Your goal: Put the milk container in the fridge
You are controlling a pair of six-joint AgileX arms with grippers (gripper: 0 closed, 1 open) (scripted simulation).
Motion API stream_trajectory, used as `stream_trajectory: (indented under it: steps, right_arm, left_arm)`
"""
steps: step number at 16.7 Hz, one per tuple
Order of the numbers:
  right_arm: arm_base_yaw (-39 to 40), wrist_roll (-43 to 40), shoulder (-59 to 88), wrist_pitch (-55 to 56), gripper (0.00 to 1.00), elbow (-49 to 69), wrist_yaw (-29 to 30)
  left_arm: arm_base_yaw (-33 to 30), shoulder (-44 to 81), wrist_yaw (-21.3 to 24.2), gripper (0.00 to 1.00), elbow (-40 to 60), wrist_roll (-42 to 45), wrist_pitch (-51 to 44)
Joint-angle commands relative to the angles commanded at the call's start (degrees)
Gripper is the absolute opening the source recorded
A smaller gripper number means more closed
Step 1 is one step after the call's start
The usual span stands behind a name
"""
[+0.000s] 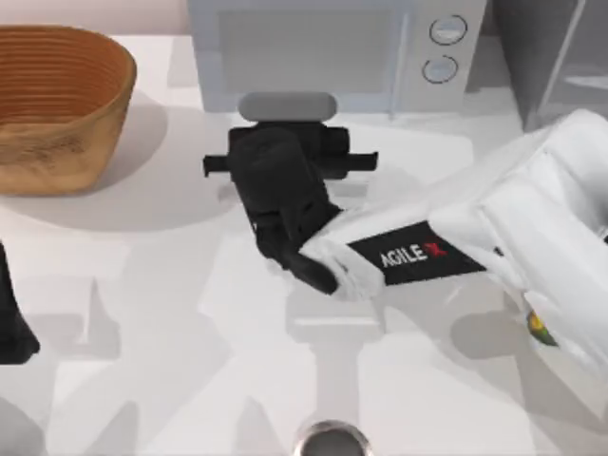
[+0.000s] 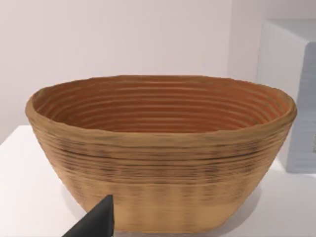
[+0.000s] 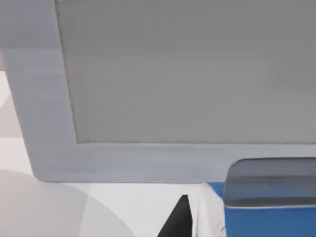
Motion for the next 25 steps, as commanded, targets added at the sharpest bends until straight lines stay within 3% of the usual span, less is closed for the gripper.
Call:
stream_trajectory:
  steps: [5,13,19,25]
  right_arm:
    - [0.0,0.0,-10.8,-12.9,0.0,2.1,0.0]
    - [-0.7,0.1,-13.5,-14.0,0.0,0.6,-1.4]
    - [-8.5,-1.2,-33.3,-16.3,0.0,-17.5,-13.8]
    - [-21.5,-4.2,-71.8,-21.9,0.0,-44.9,-29.5]
  left_arm:
    - [0.0,0.0,0.0,1.0,0.0,0.0,0.0]
    - [0.0,0.0,0.0,1.0,0.0,0.0,0.0]
    - [0.0,0.0,0.0,1.0,0.0,0.0,0.0]
    - [0.0,0.0,0.0,1.0,0.0,0.0,0.0]
